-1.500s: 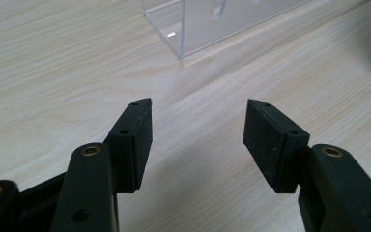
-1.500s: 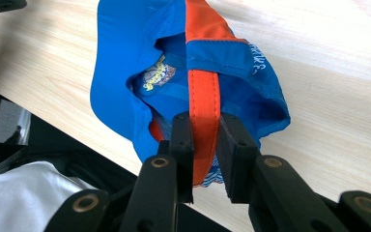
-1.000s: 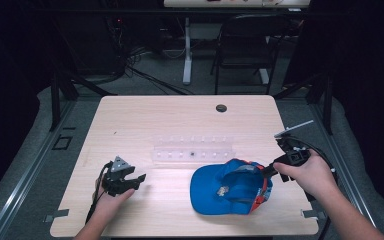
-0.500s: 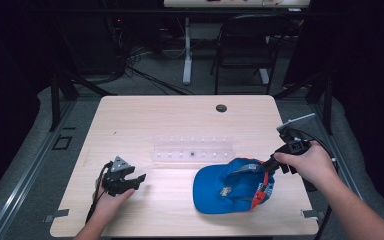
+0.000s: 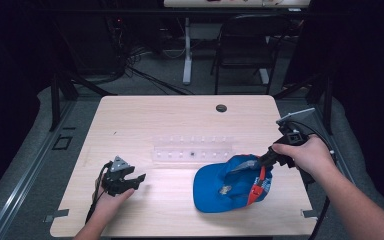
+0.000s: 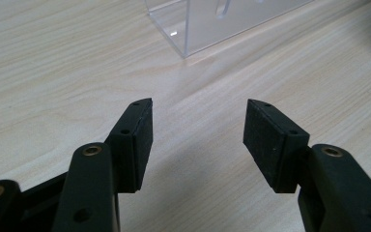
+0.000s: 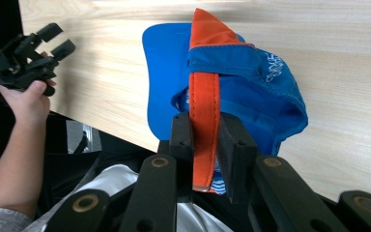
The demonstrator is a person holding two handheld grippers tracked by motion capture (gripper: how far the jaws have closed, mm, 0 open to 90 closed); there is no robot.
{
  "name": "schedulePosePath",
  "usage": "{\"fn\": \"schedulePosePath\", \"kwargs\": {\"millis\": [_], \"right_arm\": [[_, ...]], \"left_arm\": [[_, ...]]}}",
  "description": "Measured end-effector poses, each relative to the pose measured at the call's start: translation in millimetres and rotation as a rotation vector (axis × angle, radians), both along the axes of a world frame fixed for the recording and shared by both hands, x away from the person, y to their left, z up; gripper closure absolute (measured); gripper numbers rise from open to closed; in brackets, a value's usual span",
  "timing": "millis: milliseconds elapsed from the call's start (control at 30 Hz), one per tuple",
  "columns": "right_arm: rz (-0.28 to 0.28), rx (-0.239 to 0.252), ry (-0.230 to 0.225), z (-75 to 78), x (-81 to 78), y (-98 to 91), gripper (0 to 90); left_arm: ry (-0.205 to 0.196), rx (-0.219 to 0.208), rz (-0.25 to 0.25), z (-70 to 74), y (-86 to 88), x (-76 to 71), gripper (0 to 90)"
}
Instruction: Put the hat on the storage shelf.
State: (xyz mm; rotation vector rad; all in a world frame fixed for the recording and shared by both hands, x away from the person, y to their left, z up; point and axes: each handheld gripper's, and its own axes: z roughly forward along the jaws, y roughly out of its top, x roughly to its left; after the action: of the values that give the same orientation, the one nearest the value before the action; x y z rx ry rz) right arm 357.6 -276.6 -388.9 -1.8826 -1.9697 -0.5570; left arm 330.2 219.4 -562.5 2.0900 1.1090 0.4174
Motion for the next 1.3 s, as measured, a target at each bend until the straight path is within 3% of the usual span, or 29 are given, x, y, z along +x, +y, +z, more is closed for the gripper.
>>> {"fn": "schedulePosePath", "kwargs": {"millis": [633, 867, 1300], "right_arm": [[-0.012, 0.070, -0.025, 38.9, 8.4, 0.2, 77.4], [0.001, 0.092, -0.048, 54.9, 8.2, 1.2, 77.4], [-0.039, 0.110, -0.103, 83.0, 7.7, -6.8, 77.4]], "left_arm": [[0.009, 0.004, -0.007, 0.3, -0.1, 0.2, 44.5], [0.010, 0.006, -0.008, 0.3, -0.7, -0.1, 44.5], [0.010, 0.005, -0.010, 0.3, -0.9, 0.1, 44.5]]}}
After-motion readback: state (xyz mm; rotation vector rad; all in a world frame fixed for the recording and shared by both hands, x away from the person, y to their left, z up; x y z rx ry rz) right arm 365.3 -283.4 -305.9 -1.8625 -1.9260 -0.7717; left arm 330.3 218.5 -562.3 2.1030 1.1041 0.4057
